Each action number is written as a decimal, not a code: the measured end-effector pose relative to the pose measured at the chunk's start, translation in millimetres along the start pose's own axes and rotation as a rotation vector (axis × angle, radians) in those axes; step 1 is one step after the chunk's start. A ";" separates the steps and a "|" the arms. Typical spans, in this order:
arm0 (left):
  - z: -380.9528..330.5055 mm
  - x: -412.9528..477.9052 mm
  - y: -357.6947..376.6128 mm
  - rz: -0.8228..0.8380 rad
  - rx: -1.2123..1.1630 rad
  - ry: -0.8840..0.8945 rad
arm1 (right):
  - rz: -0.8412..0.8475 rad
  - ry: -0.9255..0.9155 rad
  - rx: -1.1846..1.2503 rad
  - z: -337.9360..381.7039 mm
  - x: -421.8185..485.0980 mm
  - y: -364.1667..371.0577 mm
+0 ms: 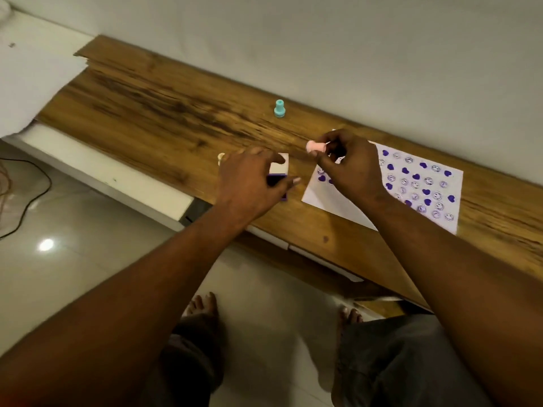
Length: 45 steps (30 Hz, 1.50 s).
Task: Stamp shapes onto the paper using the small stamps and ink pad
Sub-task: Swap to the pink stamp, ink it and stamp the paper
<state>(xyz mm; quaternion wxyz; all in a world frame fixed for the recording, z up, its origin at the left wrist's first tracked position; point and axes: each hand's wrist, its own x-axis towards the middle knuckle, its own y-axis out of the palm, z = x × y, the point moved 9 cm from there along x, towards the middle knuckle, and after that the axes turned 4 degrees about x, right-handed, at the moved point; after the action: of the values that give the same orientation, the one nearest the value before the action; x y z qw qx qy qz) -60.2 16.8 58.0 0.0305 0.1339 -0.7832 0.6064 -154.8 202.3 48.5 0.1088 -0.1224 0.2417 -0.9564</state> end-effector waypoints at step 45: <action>148.4 -43.6 23.8 0.015 -0.245 -0.249 | 0.532 -0.374 -0.601 94.9 -22.2 200.8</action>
<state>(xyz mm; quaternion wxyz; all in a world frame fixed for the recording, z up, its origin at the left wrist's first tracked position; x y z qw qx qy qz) -7.1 -112.4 -12.6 -0.0553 0.1973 -0.8499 0.4855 -76.7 -5.7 27.2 0.3529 -0.2532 0.5082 -0.7437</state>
